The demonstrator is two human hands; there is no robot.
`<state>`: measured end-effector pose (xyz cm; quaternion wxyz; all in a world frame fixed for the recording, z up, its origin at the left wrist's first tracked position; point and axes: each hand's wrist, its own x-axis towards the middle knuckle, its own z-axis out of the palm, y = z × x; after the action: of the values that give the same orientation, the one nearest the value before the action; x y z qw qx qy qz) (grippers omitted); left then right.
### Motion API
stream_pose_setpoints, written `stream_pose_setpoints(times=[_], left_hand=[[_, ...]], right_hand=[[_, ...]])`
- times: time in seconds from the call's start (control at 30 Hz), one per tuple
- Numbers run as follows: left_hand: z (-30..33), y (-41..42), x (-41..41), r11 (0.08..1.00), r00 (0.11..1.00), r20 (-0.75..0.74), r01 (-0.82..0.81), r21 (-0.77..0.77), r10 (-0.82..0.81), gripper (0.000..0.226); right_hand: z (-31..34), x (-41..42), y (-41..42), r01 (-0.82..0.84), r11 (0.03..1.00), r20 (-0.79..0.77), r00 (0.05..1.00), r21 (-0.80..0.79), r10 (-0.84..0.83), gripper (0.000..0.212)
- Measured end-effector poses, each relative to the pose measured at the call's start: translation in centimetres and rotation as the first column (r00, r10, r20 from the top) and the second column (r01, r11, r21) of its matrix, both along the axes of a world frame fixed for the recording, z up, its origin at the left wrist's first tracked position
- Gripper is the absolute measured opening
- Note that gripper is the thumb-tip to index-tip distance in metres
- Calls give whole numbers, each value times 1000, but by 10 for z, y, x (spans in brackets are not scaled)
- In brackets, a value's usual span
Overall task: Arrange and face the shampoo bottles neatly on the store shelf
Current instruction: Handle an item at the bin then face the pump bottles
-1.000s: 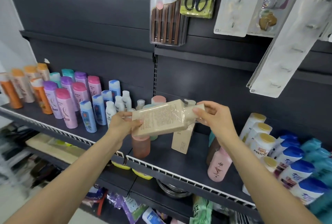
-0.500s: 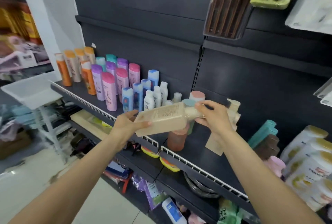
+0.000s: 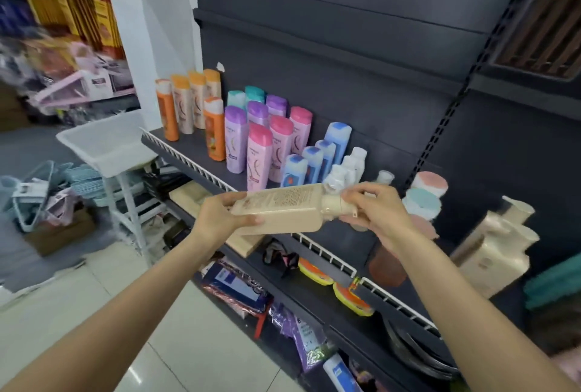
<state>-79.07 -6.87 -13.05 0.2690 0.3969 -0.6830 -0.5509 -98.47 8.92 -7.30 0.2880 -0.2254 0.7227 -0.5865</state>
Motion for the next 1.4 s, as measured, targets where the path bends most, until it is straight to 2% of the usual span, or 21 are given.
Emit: stream_pose_setpoints(times=[0.13, 0.3, 0.4, 0.47, 0.57, 0.7, 0.77, 0.87, 0.93, 1.07, 1.17, 1.27, 1.4], left_hand=[[-13, -40, 23, 997, 998, 22, -66, 30, 66, 59], [-30, -89, 44, 959, 981, -4, -189, 213, 194, 40], [-39, -118, 53, 920, 962, -9, -258, 295, 273, 37], [-39, -139, 58, 906, 955, -13, -277, 320, 297, 27], [-44, -173, 61, 865, 941, 2, -313, 392, 339, 24], [-56, -213, 58, 832, 937, 29, -324, 450, 349, 26], [-62, -229, 53, 827, 940, 51, -321, 461, 336, 30], [-64, -250, 44, 847, 939, 126, -342, 408, 319, 34], [-57, -260, 44, 892, 942, 172, -329, 310, 288, 29], [-44, -286, 59, 983, 973, 168, -170, 66, 157, 45], [-36, -311, 73, 990, 981, 137, -138, -26, 140, 31], [-33, -339, 87, 981, 973, 188, -104, -162, 134, 36], [-39, -392, 111, 974, 966, 196, -134, -183, 170, 40]], right_hand=[[-9, 16, -42, -96, 995, 56, 994, -13, 97, 5], [-17, 29, -103, -207, 978, 136, 969, -22, 208, 20], [-17, 35, -143, -216, 974, 261, 939, -67, 226, 20], [-19, 37, -170, -299, 949, 284, 906, -102, 315, 19], [-29, 35, -211, -463, 886, 45, 886, 3, 462, 21], [-34, 35, -266, -451, 889, -213, 863, 82, 458, 13], [-36, 39, -296, -458, 887, -294, 841, 59, 454, 7], [-38, 47, -337, -429, 898, -441, 791, 94, 424, 10], [-39, 52, -363, -429, 897, -463, 778, 104, 425, 14], [-43, 72, -406, -473, 870, -489, 731, 139, 475, 22], [-47, 87, -438, -507, 846, -534, 674, 167, 510, 23], [-48, 102, -471, -522, 826, -545, 638, 213, 544, 28], [-47, 128, -522, -545, 808, -547, 616, 223, 567, 32]])
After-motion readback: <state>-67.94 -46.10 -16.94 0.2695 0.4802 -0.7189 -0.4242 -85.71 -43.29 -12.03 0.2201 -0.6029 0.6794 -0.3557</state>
